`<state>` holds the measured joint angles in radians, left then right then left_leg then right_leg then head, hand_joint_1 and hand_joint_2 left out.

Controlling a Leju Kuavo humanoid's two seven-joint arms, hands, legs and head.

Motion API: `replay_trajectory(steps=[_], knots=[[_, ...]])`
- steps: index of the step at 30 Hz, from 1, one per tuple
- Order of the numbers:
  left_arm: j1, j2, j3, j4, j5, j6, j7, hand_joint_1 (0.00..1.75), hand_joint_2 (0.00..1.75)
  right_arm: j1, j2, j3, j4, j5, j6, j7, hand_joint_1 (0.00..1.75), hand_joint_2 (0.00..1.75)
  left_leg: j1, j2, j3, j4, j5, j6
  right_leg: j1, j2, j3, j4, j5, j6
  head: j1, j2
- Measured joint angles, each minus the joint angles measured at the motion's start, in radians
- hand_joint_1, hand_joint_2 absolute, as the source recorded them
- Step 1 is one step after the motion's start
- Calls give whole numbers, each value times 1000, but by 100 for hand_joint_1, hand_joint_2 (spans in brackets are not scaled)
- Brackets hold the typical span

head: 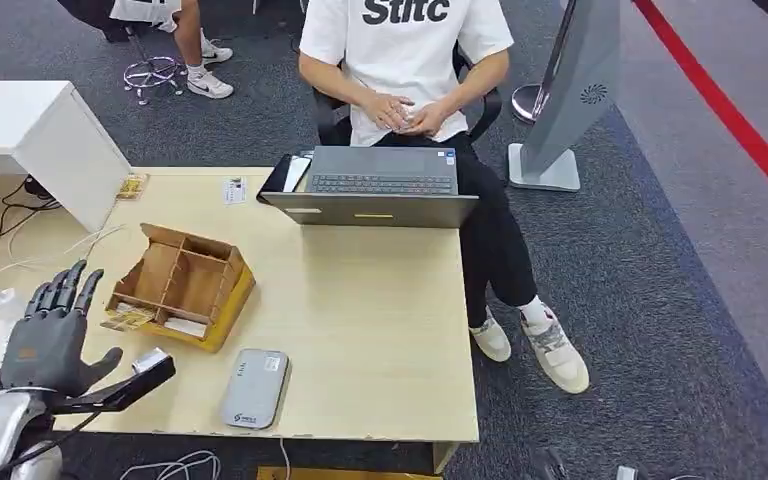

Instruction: Pass the card to the sensor for recognition and then transmit it.

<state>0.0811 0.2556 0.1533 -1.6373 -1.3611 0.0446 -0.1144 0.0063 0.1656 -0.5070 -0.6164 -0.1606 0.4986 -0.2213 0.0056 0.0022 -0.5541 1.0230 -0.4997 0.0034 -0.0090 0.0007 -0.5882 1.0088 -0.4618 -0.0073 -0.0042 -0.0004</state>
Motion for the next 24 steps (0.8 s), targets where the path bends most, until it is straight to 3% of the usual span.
replay_trajectory(steps=[6,24], knots=[[-5,-3,27,19,-42,-11,10,0,175,0,6,-2,-5,3,1,5,0,175,0,0,0,0,0,0,0,0,0,0,0,0,0,0],[-123,-22,44,251,-155,43,49,0,175,-20,11,5,-2,15,4,9,0,175,0,0,0,0,1,0,0,0,0,0,0,0,0,0]])
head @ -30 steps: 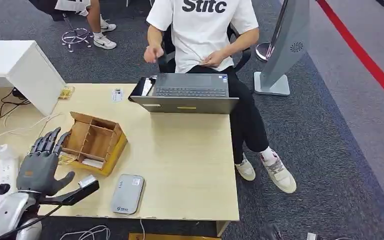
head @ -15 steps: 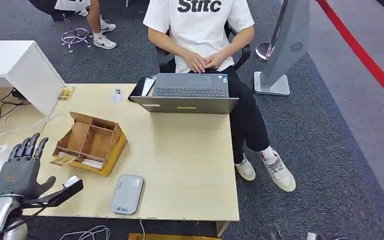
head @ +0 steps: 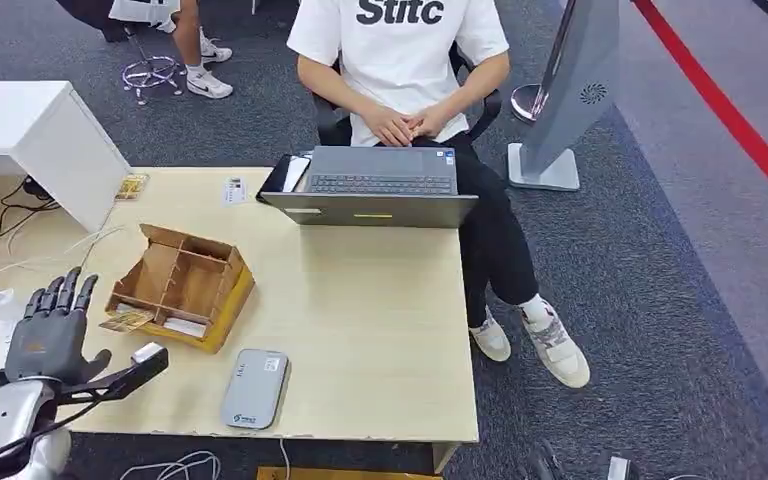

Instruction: Pass the card to the sensor for recognition and then transmit it.

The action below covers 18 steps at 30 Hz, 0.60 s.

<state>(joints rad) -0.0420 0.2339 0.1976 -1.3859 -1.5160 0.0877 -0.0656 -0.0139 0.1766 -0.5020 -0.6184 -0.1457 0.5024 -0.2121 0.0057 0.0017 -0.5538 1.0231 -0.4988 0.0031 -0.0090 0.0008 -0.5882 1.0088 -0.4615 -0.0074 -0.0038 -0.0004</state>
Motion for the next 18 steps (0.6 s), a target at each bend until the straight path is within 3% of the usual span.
replay_trajectory(steps=[18], knots=[[-129,-50,0,150,-40,22,13,0,175,-17,0,29,22,-24,-8,-6,0,175,0,0,1,0,1,0,0,1,0,0,0,0,0,0]])
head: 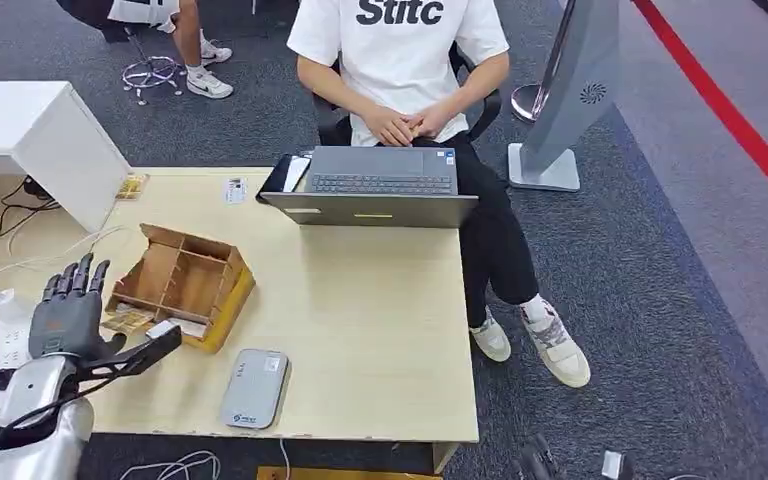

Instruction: Pass the card to the sensor for recognition and then transmit it.

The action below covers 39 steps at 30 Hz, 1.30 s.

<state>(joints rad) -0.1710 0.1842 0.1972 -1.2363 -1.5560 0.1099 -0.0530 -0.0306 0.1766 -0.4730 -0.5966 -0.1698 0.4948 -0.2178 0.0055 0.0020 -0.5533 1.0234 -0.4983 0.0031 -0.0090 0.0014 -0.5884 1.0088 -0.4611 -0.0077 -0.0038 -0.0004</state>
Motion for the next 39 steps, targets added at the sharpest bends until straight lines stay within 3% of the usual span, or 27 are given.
replay_trajectory(steps=[13,14,39], knots=[[-24,-34,0,31,15,-4,-21,3,175,0,0,22,13,-15,-12,-3,0,175,0,0,0,0,0,0,0,0,0,0,0,0,0,0],[-24,-35,0,31,15,-5,-21,175,175,0,0,23,14,-15,-13,-3,0,175,0,0,0,0,0,0,0,0,0,0,0,0,0,0],[-23,-18,-6,48,45,12,-55,175,175,3,0,35,16,-30,-11,-3,0,175,0,0,0,0,0,0,0,0,0,0,0,0,0,0]])
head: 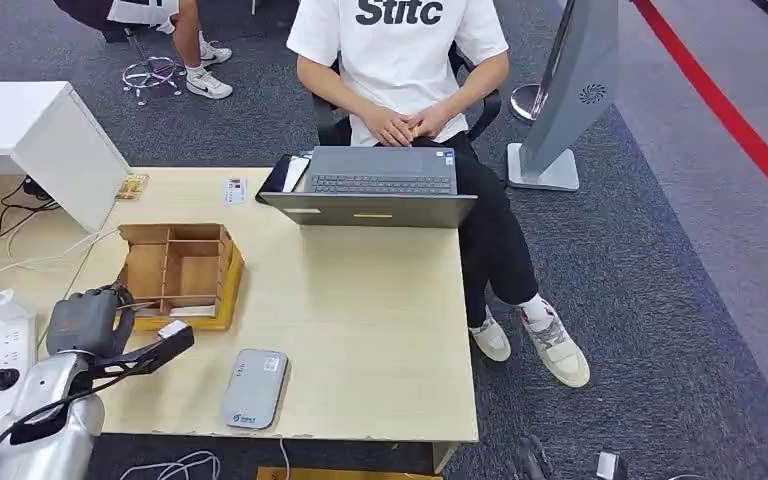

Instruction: Pass the card to the sensor for recognition and then transmit it.

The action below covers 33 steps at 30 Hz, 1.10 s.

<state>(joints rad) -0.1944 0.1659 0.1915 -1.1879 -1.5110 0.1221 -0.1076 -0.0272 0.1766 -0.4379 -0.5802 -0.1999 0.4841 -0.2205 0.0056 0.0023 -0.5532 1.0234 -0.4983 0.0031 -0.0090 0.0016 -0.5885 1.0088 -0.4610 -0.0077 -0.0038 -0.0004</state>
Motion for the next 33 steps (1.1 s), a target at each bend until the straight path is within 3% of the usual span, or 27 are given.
replay_trajectory(steps=[7,15,19,25,33], knots=[[-26,-2,-21,-52,55,84,-34,175,175,11,0,12,0,-6,1,0,0,175,0,-1,0,0,0,0,0,-1,0,0,0,0,0,0],[-191,-16,-90,-192,75,6,-5,175,175,12,-1,28,0,3,-13,4,0,175,0,-1,-2,1,2,0,0,-1,0,0,3,1,0,0],[-243,-22,-111,-233,75,0,2,175,175,13,-2,37,0,9,-21,5,0,175,0,2,0,1,2,0,0,2,-1,0,4,0,-1,0],[-338,-41,-151,-242,40,-69,44,175,175,9,-2,43,1,18,-31,6,0,175,0,1,-2,1,3,-1,0,1,-2,0,4,0,-1,0],[-383,-53,-172,-230,33,-78,61,175,175,4,-2,56,8,17,-34,5,0,175,0,2,-1,1,3,-1,0,2,-2,0,5,0,-1,0]])
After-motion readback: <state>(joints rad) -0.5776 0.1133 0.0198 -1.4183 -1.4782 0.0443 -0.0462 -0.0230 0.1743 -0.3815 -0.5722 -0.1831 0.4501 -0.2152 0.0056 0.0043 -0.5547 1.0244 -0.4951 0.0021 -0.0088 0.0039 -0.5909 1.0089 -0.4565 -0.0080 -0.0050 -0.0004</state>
